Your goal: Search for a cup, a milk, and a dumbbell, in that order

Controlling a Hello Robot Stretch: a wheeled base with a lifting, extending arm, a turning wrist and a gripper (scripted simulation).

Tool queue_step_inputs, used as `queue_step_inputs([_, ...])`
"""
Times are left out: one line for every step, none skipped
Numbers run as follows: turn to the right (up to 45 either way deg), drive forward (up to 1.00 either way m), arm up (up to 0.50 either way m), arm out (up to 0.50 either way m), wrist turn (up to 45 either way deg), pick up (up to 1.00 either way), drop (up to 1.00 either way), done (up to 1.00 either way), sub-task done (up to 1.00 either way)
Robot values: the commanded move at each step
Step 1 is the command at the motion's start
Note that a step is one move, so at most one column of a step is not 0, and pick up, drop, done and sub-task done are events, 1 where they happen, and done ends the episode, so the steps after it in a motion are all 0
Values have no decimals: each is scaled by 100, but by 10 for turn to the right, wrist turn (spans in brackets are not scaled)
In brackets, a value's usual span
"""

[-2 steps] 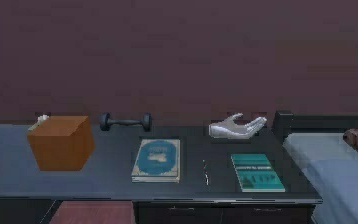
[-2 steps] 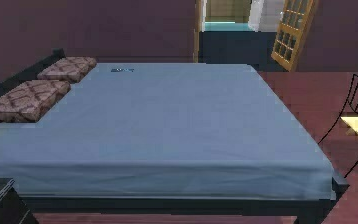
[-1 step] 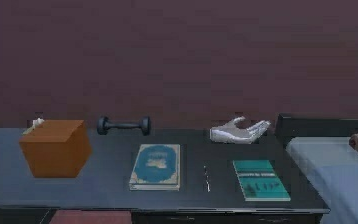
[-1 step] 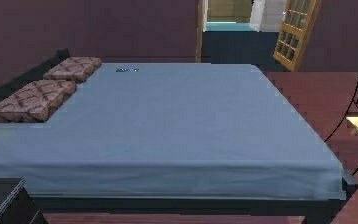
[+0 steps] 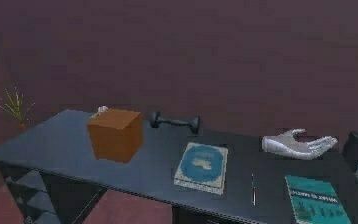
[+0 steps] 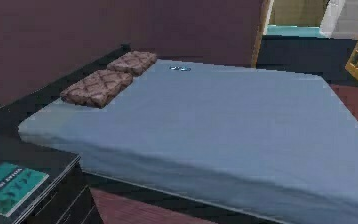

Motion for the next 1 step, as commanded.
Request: queue_step_inputs([0, 0, 0, 0, 0, 0, 0, 100, 0])
